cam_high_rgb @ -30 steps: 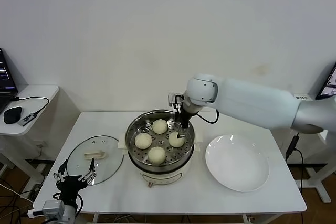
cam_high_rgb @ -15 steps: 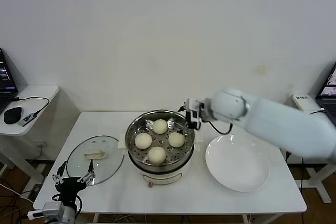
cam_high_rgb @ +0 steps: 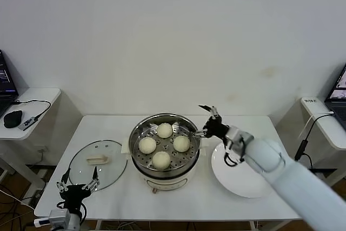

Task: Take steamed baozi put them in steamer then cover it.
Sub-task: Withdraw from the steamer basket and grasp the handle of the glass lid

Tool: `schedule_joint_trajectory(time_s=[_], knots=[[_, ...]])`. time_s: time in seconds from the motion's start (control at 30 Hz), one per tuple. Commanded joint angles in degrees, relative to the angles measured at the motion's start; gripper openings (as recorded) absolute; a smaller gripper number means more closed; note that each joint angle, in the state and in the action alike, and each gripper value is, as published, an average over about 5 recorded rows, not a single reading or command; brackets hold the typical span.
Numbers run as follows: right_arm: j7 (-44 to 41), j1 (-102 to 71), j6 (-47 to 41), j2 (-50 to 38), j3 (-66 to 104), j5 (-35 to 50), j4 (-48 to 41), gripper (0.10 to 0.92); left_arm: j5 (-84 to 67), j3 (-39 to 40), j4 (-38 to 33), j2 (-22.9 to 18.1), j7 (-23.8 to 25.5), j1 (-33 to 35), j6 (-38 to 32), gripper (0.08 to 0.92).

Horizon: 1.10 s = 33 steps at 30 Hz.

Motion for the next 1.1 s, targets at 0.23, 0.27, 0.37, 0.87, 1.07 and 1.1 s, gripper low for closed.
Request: schedule_joint_trajectory(time_s=[0.23,0.27,0.37,0.87,1.07,1.1], knots=[[-2.6,-42.7,12.2,30.8,46.8,-4.9,4.6,0.823,40.7,-3.8,12.8,5.1,2.5,-1.2,-7.9,0.823],[-2.4,-43.6,12.4,32.2,47.5,-5.1,4.6,0.823,44.9,-4.4,13.9,5.6,3.1,-1.4,-8.6,0.823],[-1.4,-45.8,13.4,34.8,48.6,-6.0,4.4,0.823,55.7,-5.5,18.0,7.5,3.7,-2.5,-10.5,0.823],[0.6,-50.4,14.1,39.6,50.8,-8.1,8.7,0.823,70.5,2.5,30.4,12.3,2.1,-15.6,-13.2,0.823],[0.6,-51.7,14.9,41.1,51.4,-9.0,9.2,0.823,70.0,5.3,33.4,13.3,2.7,-20.0,-13.0,0.823],[0.6,-51.9,15.0,41.3,51.5,-9.2,9.4,0.823,69.9,5.8,34.1,13.3,2.7,-20.6,-13.0,0.823]])
